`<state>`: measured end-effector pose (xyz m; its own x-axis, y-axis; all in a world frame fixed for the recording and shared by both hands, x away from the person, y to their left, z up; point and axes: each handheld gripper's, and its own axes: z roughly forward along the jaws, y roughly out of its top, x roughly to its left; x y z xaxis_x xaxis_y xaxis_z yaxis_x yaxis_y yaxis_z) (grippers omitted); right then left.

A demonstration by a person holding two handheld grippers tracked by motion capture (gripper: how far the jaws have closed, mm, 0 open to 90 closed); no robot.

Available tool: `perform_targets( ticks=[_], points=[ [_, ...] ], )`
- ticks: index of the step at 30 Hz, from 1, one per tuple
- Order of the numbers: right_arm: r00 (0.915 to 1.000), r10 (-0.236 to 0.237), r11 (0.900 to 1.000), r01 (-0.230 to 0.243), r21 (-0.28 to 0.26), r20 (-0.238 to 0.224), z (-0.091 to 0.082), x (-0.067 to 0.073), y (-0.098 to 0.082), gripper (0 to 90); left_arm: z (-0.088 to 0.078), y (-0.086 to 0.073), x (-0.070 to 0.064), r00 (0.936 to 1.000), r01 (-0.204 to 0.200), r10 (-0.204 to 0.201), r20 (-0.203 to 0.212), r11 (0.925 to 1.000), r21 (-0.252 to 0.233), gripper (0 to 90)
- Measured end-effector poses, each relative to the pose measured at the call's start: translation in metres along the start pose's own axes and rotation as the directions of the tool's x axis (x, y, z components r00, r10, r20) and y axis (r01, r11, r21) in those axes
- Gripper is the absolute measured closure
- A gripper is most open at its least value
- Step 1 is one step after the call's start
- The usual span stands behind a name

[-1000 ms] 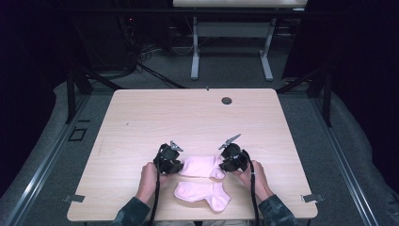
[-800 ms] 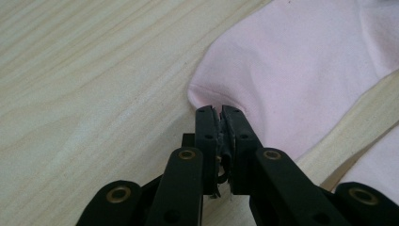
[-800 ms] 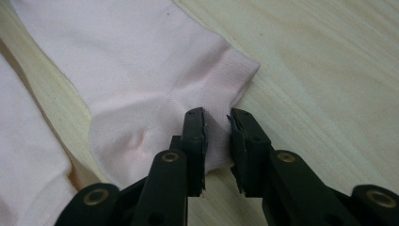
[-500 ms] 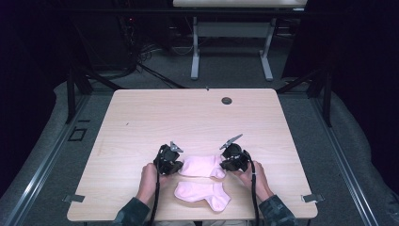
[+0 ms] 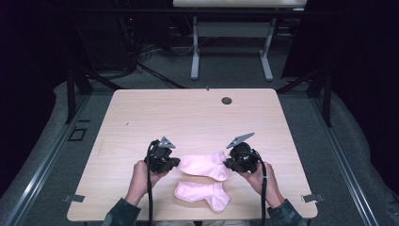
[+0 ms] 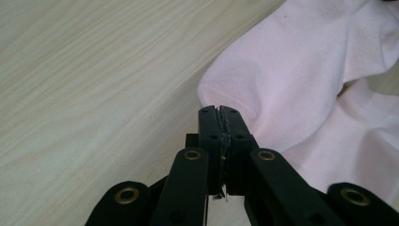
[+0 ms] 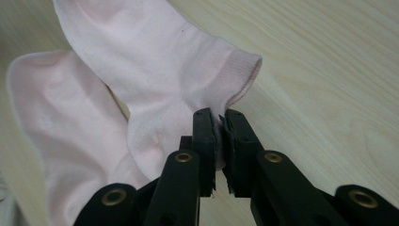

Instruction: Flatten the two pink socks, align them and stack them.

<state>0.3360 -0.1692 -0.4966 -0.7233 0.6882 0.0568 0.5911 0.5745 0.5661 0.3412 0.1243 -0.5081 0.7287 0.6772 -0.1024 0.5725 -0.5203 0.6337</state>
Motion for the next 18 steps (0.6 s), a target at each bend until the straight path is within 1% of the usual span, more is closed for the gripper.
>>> perform_targets(
  ticks=[1,3,5,7,9,12,13,14,15,16,17,18],
  points=[
    [0.9999,0.005,1.0,-0.005,0.0,-0.013,-0.005,0.002,-0.001,83.3,-0.003,0.0,-0.002,1.0,-0.001,0.001,0.01,1.0,0.001,89.0],
    [0.9998,0.01,1.0,-0.01,-0.011,-0.018,-0.015,0.006,-0.005,83.3,-0.01,-0.003,-0.005,0.999,0.0,0.0,0.045,1.0,0.001,88.9],
    [0.9997,0.011,1.0,-0.011,-0.018,-0.023,-0.024,0.011,-0.009,83.3,-0.015,-0.007,-0.008,0.9966,0.012,-0.012,0.081,0.9999,0.001,88.9],
    [0.9992,0.013,1.0,-0.014,-0.014,-0.037,-0.029,0.016,-0.014,83.3,-0.018,-0.012,-0.011,0.9947,0.022,-0.022,0.101,0.9998,-0.001,88.9],
    [0.9992,0.01,1.0,-0.01,-0.004,-0.038,-0.032,0.022,-0.019,83.3,-0.019,-0.018,-0.014,0.993,0.024,-0.025,0.115,0.9997,0.007,88.9],
    [0.9982,0.004,1.0,-0.004,0.013,-0.059,-0.033,0.03,-0.027,83.3,-0.019,-0.026,-0.018,0.9919,0.016,-0.019,0.125,0.9996,0.023,88.8],
    [0.9984,-0.005,1.0,0.007,0.03,-0.056,-0.033,0.033,-0.029,83.2,-0.019,-0.029,-0.019,0.9918,0.01,-0.014,0.127,0.9994,0.034,88.9],
    [0.9979,-0.007,1.0,0.009,0.029,-0.065,-0.032,0.035,-0.031,83.2,-0.019,-0.032,-0.021,0.9923,0.014,-0.019,0.123,0.999,0.042,88.9],
    [0.9971,-0.005,0.999,0.008,0.031,-0.076,-0.03,0.037,-0.033,83.1,-0.018,-0.035,-0.021,0.9928,0.01,-0.015,0.119,0.999,0.042,88.9],
    [0.9975,-0.01,0.999,0.013,0.04,-0.07,-0.028,0.039,-0.034,83.1,-0.017,-0.039,-0.021,0.9933,0.01,-0.016,0.115,0.9986,0.053,88.9],
    [0.9969,-0.011,0.998,0.015,0.055,-0.077,-0.025,0.041,-0.036,83.1,-0.015,-0.042,-0.022,0.9944,0.008,-0.014,0.105,0.9981,0.062,88.8],
    [0.9961,-0.011,0.998,0.015,0.054,-0.088,-0.021,0.042,-0.038,83.1,-0.013,-0.047,-0.022,0.9949,0.015,-0.021,0.098,0.9977,0.065,88.8]
  ],
)
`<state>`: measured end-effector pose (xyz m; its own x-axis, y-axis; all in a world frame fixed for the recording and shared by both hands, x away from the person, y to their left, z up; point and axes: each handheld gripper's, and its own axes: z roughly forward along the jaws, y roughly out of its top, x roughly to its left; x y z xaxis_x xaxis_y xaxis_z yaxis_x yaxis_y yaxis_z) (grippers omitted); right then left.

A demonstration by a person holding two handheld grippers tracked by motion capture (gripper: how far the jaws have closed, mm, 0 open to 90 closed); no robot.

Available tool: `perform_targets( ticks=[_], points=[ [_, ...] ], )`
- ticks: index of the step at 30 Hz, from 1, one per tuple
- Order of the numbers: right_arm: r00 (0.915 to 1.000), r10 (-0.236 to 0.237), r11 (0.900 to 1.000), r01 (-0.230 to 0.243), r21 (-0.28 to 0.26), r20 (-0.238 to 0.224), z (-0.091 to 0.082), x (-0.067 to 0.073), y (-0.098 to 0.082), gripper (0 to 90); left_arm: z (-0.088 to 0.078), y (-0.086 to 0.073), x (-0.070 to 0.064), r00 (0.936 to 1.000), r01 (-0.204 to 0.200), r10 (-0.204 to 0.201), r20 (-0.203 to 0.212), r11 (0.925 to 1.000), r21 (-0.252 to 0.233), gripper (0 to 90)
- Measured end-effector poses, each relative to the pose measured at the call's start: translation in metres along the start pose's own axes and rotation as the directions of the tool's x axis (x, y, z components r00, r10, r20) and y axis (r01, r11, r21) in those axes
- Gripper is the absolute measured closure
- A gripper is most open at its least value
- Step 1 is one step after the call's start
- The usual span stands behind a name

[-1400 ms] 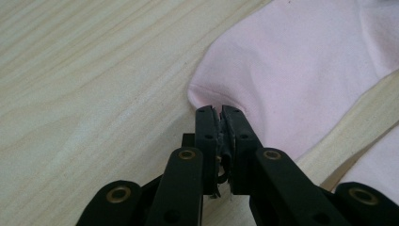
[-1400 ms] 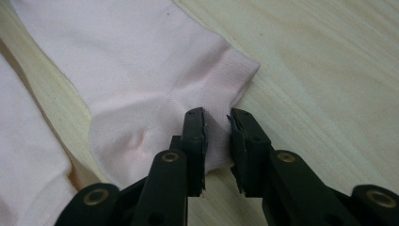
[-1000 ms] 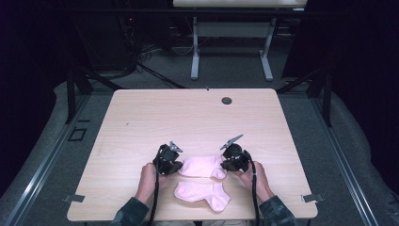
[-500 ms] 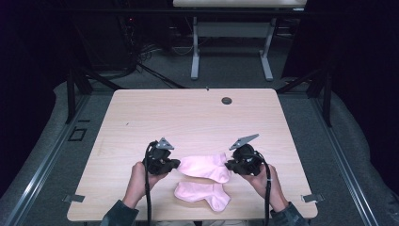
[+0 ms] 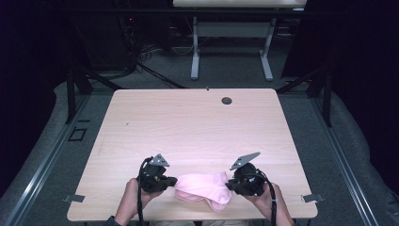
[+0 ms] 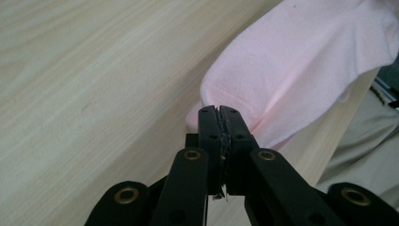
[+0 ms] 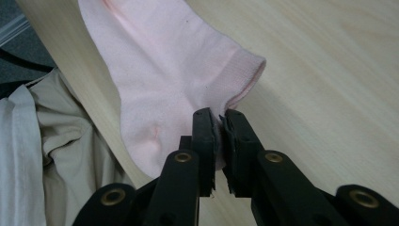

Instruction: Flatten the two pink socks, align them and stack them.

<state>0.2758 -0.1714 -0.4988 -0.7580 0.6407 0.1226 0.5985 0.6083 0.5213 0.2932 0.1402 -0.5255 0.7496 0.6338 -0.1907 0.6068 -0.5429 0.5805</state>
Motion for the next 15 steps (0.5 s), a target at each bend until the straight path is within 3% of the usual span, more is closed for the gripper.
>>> perform_targets(
  ticks=[6,8,15],
  points=[
    [0.9999,-0.008,0.998,0.007,0.057,0.007,0.031,0.003,-0.008,82.9,0.014,-0.014,-0.001,0.9987,0.005,-0.003,-0.052,0.9995,0.03,88.4],
    [0.9999,-0.008,0.997,0.007,0.074,0.013,0.039,0.003,-0.011,82.9,0.016,-0.015,-0.001,0.999,-0.001,0.002,-0.045,0.9992,0.039,88.3],
    [0.9982,-0.022,0.995,0.016,0.096,0.056,0.049,0.007,-0.018,82.7,0.024,-0.015,-0.008,0.9958,-0.029,0.033,-0.086,0.9983,0.051,88.1]
  ],
)
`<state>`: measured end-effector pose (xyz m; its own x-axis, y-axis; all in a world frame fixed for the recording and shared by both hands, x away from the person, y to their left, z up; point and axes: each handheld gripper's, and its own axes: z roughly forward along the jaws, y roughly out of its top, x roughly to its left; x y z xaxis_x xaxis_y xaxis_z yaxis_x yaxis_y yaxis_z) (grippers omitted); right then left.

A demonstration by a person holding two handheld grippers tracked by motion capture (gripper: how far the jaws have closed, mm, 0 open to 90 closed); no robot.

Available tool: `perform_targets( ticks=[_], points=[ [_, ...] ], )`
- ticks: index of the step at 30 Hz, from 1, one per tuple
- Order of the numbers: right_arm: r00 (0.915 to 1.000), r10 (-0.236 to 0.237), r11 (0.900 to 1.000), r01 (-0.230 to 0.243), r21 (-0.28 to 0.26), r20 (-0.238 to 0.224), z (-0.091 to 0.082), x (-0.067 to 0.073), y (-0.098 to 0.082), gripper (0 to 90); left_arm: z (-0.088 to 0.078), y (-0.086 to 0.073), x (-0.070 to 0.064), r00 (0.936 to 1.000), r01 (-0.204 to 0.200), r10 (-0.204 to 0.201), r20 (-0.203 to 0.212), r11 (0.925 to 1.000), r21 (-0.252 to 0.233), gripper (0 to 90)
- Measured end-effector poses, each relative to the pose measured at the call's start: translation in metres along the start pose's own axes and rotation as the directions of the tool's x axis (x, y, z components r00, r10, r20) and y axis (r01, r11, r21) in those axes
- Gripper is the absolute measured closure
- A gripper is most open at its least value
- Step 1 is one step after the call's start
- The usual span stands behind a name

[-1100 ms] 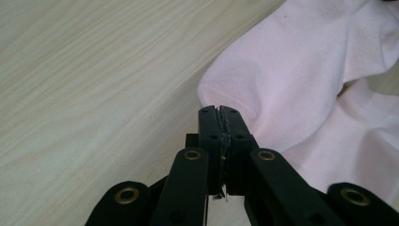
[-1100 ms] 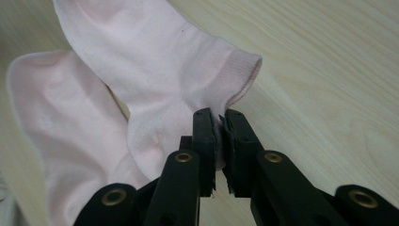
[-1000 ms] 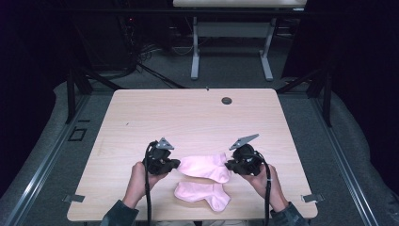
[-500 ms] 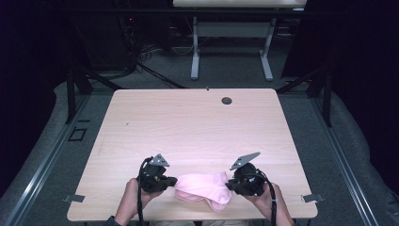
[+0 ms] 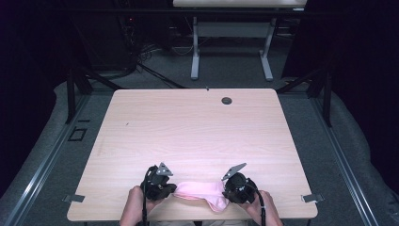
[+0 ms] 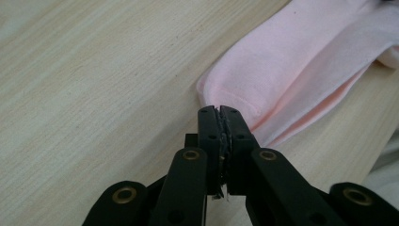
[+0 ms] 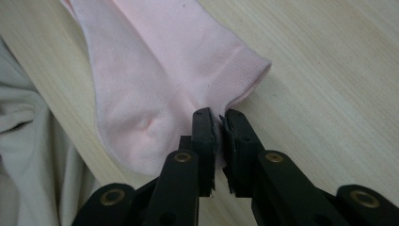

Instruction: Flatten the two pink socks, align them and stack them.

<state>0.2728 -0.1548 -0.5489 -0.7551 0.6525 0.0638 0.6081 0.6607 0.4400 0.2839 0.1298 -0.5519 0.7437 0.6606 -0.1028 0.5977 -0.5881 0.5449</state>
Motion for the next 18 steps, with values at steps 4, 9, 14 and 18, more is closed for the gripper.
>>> perform_targets(
  ticks=[4,9,14,18],
  points=[
    [0.9998,-0.018,1.0,0.018,0.005,0.012,0.001,0.0,-0.002,82.5,0.004,-0.003,-0.003,0.9995,-0.023,0.024,-0.022,0.9996,0.017,88.0],
    [0.9988,-0.043,0.999,0.042,0.017,0.025,0.001,0.002,-0.001,81.2,0.005,-0.007,-0.004,0.999,-0.028,0.028,-0.033,0.9994,0.018,87.6],
    [0.9959,-0.079,0.997,0.079,0.006,0.044,0.002,0.0,-0.001,79.5,0.005,-0.01,-0.006,0.9991,-0.022,0.022,-0.036,0.9997,0.007,85.0],
    [0.9952,-0.087,0.996,0.087,0.009,0.045,0.003,-0.007,0.002,77.1,0.005,-0.012,-0.011,0.9989,-0.025,0.025,-0.041,0.9997,0.001,83.6]
  ],
)
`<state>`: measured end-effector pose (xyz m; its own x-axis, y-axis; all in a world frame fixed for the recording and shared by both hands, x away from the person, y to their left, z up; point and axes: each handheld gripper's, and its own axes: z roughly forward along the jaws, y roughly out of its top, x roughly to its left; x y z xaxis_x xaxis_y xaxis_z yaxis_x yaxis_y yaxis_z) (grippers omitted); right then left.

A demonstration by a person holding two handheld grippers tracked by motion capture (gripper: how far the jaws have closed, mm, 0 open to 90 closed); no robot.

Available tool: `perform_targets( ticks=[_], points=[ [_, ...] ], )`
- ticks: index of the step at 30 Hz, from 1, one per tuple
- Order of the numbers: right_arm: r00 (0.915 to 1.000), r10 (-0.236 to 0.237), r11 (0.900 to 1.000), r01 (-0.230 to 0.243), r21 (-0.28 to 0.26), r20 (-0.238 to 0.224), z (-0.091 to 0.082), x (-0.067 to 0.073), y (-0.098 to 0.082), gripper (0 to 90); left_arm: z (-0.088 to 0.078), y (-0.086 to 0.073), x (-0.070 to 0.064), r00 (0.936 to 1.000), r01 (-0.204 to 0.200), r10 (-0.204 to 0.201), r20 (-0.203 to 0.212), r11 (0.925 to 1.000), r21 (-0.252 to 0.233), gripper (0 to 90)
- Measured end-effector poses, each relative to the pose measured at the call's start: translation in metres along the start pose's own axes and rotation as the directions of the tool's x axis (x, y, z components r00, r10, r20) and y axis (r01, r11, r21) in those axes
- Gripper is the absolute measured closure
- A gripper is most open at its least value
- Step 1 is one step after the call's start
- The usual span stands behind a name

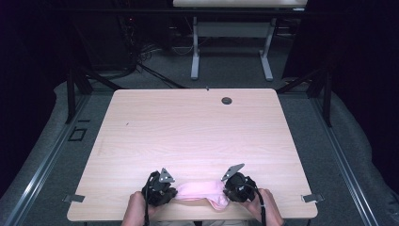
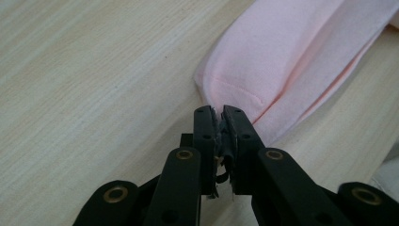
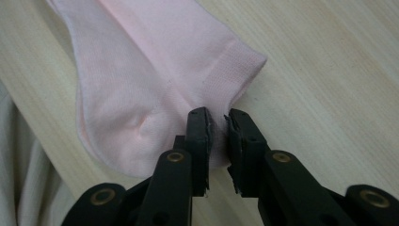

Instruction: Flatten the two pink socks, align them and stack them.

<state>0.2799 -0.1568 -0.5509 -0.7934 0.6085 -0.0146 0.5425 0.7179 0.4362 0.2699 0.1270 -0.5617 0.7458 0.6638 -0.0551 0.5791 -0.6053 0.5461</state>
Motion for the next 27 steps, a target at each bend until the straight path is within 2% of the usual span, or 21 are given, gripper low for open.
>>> perform_targets(
  ticks=[2,4,5,6,7,8,10,13,15,17,18,20,22,25,27],
  points=[
    [1.0,0.0,1.0,0.0,-0.002,0.0,0.001,-0.003,0.001,75.0,0.0,-0.001,0.0,1.0,0.002,-0.002,-0.001,1.0,-0.001,81.2],
    [0.9999,0.011,1.0,-0.011,-0.012,-0.006,0.001,-0.004,0.002,67.1,-0.001,0.0,0.002,0.9998,0.013,-0.013,-0.013,0.9999,-0.002,71.2],
    [1.0,0.003,1.0,-0.003,0.002,-0.003,0.0,-0.007,0.002,63.0,-0.003,0.001,0.003,0.9997,0.019,-0.019,-0.015,0.9998,-0.005,64.9],
    [0.9999,0.01,1.0,-0.01,-0.009,-0.009,-0.002,-0.008,0.002,58.1,-0.004,0.001,0.004,0.9995,0.025,-0.026,-0.018,0.9996,-0.014,57.4],
    [0.9994,0.023,0.999,-0.024,-0.038,-0.025,-0.003,-0.009,0.002,53.4,-0.007,0.002,0.005,0.9991,0.031,-0.031,-0.029,0.9993,-0.021,49.2],
    [0.9993,0.031,0.997,-0.032,-0.065,-0.022,-0.007,-0.011,0.001,46.9,-0.008,0.002,0.005,0.9987,0.037,-0.038,-0.033,0.999,-0.023,39.8],
    [0.9991,0.038,0.992,-0.04,-0.12,-0.02,-0.013,-0.013,-0.001,39.8,-0.013,0.002,0.007,0.9981,0.043,-0.045,-0.043,0.9981,-0.044,30.3],
    [0.9975,0.07,0.982,-0.068,-0.174,0.003,-0.026,-0.018,-0.004,25.9,-0.021,0.0,0.01,0.9967,0.054,-0.059,-0.056,0.9948,-0.086,20.8],
    [0.9956,0.092,0.979,-0.086,-0.184,0.021,-0.032,-0.024,-0.007,15.4,-0.028,-0.002,0.014,0.9944,0.061,-0.071,-0.079,0.9914,-0.116,16.4],
    [0.9911,0.129,0.969,-0.119,-0.217,0.032,-0.035,-0.029,-0.012,12.6,-0.034,-0.004,0.018,0.9922,0.073,-0.086,-0.09,0.9876,-0.139,14.5],
    [0.9892,0.143,0.965,-0.133,-0.228,0.031,-0.036,-0.032,-0.015,9.3,-0.036,-0.005,0.021,0.9896,0.078,-0.095,-0.108,0.9849,-0.155,12.8],
    [0.9841,0.168,0.962,-0.15,-0.229,0.058,-0.037,-0.037,-0.022,2.9,-0.04,-0.009,0.026,0.9838,0.094,-0.117,-0.135,0.9813,-0.168,8.6],
    [0.9779,0.194,0.957,-0.17,-0.236,0.079,-0.036,-0.042,-0.029,0.0,-0.044,-0.013,0.034,0.9776,0.11,-0.138,-0.159,0.9787,-0.173,4.1],
    [0.9646,0.239,0.945,-0.205,-0.256,0.111,-0.034,-0.05,-0.041,0.0,-0.045,-0.022,0.044,0.961,0.136,-0.176,-0.213,0.972,-0.192,0.3],
    [0.9546,0.273,0.933,-0.233,-0.273,0.12,-0.031,-0.058,-0.051,0.0,-0.044,-0.029,0.05,0.9472,0.131,-0.184,-0.262,0.9692,-0.209,0.1]
  ],
)
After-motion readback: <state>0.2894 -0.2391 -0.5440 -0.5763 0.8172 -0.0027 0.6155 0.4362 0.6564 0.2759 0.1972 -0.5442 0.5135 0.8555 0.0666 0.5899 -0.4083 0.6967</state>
